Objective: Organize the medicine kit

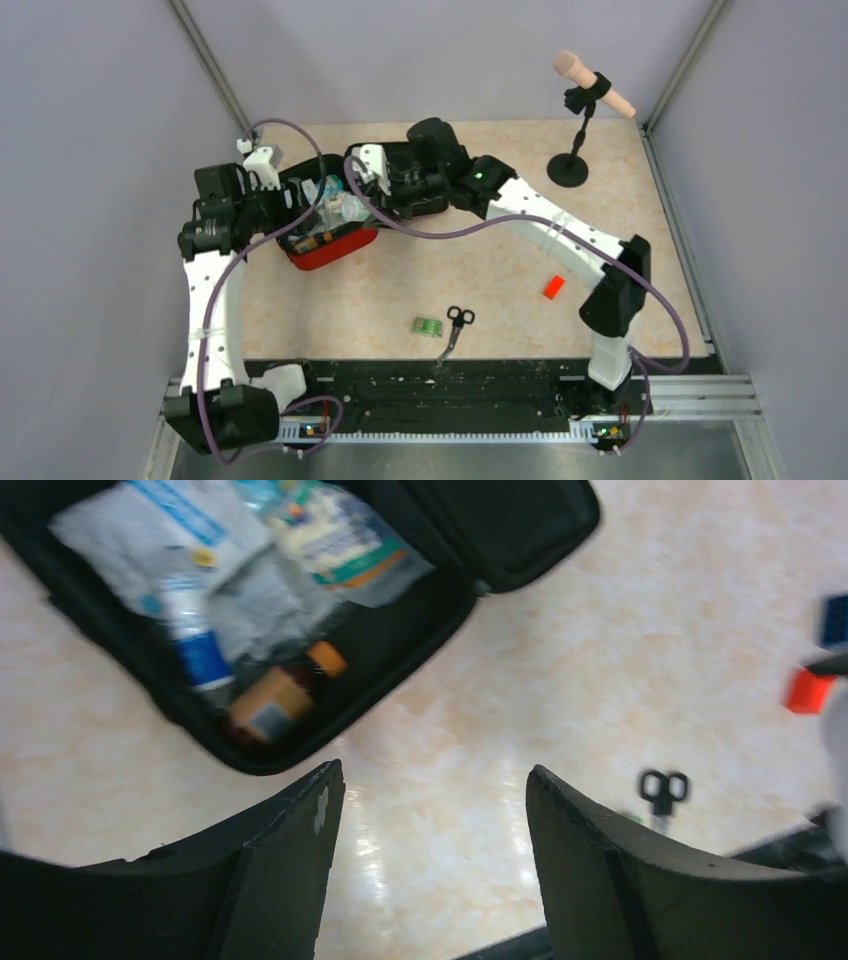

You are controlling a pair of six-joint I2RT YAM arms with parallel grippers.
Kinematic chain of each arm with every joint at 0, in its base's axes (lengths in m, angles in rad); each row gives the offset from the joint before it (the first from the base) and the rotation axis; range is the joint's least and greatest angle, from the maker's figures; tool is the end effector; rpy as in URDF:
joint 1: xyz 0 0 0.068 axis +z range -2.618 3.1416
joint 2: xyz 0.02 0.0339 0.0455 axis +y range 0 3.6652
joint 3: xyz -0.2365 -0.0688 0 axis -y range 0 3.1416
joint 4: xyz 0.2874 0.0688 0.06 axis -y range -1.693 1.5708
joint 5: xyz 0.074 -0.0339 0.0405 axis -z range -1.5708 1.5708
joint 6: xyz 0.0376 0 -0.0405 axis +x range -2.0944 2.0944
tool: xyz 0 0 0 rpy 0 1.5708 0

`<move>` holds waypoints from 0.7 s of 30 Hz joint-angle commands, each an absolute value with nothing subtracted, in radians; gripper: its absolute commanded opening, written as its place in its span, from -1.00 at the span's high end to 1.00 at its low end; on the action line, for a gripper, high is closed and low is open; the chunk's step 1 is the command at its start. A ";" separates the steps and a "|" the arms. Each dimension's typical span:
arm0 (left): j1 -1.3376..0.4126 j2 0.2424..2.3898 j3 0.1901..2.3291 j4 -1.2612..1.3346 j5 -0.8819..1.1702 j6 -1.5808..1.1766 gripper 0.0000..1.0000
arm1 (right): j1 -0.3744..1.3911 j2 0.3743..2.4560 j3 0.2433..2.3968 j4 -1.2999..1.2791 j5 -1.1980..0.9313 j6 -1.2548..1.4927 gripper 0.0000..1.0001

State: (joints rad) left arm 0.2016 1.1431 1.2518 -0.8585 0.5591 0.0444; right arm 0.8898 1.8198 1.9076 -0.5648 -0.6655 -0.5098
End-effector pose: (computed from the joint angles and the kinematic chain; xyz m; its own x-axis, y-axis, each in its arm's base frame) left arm 0.2769 0.0362 0.3474 -0.6577 -0.0960 -0.7471 0.2400 0.9135 -0.3286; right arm 0.2661 0.3653 0.3801 0.2145 -0.3450 -0.9138 -0.9759 -0.1138 -0.1861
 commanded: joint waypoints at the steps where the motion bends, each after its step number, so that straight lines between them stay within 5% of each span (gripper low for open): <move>1: 0.208 1.033 1.220 -0.739 0.280 0.089 -0.44 | 0.920 1.975 2.047 -0.434 -0.432 -0.587 0.59; 6: 0.218 0.992 1.220 -0.764 0.099 0.067 -0.49 | 0.934 2.217 2.264 -0.439 -0.369 -0.596 0.59; 11: 0.254 0.956 1.182 -0.750 -0.077 0.048 -0.75 | 0.940 2.373 2.390 -0.410 -0.341 -0.628 0.59; 21: 0.398 0.966 1.146 -0.796 0.127 -0.030 -0.78 | 0.976 2.499 2.386 -0.341 -0.368 -0.843 0.46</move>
